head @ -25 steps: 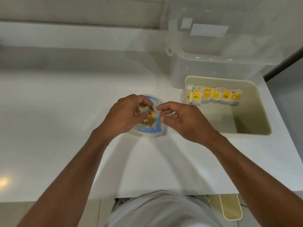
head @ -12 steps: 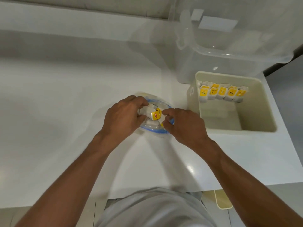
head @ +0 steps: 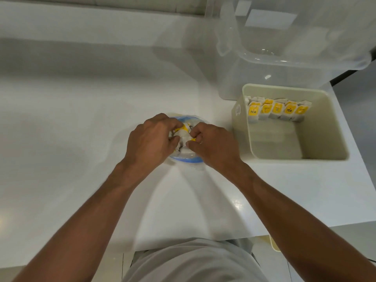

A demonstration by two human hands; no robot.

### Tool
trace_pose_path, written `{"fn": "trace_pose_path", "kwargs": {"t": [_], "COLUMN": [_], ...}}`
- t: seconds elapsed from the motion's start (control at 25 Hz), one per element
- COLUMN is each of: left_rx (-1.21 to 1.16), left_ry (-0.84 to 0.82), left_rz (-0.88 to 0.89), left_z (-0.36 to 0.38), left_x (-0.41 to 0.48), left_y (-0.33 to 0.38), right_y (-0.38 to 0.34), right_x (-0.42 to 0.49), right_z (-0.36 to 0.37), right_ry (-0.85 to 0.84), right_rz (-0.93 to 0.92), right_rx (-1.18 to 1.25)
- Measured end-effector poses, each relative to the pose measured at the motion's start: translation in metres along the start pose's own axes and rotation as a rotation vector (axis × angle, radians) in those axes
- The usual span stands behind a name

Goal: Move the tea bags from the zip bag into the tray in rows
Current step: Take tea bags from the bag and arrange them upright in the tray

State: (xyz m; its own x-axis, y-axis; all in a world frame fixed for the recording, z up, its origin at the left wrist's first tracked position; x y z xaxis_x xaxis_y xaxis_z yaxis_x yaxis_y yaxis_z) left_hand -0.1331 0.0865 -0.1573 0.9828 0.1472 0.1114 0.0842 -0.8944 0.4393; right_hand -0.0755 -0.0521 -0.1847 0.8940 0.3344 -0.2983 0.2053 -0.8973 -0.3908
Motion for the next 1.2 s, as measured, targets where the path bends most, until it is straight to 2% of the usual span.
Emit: {"fn": "trace_pose_path", "kwargs": {"t": [0.16, 0.28, 0.44, 0.64, 0.76, 0.84, 0.96, 1.08, 1.16, 1.2], "left_rx": [0.02, -0.058, -0.208, -0.374, -0.479, -0.509, -0.56, -0.641, -0.701, -0.642], "left_ry": [-0.023, -0.009, 0.005, -0.055, -0.168, -0.232, -0.318, -0.367, -0.31, -0.259], "left_rz": [-0.005, 0.016, 0.081, 0.117, 0.194, 0.245, 0.22, 0.189, 0.131, 0.103], "left_z": [-0.002, -0.008, -0.016, -0.027, -0.034, -0.037, -0.032, -0.027, -0.029, -0.031], "left_x": [0.004, 0.006, 0.013, 0.02, 0.024, 0.027, 0.033, 0.033, 0.035, 0.037], "left_y": [0.003, 0.009, 0.019, 0.026, 0.039, 0.047, 0.046, 0.044, 0.035, 0.028], "right_y": [0.009, 0.01, 0.008, 0.007, 0.006, 0.001, -0.009, -0.004, 0.005, 0.011], "right_x": [0.002, 0.0, -0.011, -0.017, -0.011, -0.009, -0.012, -0.01, -0.007, -0.006], "right_z": [-0.006, -0.013, -0.025, -0.039, -0.051, -0.05, -0.048, -0.048, -0.048, -0.048], "right_ry": [-0.034, -0.022, -0.054, -0.206, -0.236, -0.317, -0.393, -0.312, -0.231, -0.198], "right_rz": [0.016, -0.009, -0.007, 0.044, -0.011, -0.059, -0.119, -0.082, -0.034, 0.005], "right_rx": [0.155, 0.254, 0.518, 0.917, 0.822, 0.719, 0.728, 0.785, 0.726, 0.72]}}
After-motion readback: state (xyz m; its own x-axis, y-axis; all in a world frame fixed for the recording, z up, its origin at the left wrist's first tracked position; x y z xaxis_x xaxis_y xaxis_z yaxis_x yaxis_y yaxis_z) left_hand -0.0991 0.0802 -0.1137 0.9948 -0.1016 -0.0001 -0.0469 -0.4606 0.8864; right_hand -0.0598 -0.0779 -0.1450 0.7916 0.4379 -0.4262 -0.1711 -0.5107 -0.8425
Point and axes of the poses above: each hand's wrist, its own x-axis towards the middle knuckle, its own z-axis out of the palm, y = z × x, the point moved 10 cm from there along x, towards the middle knuckle, and after that the axes turned 6 degrees about z, right-handed, at the moved point
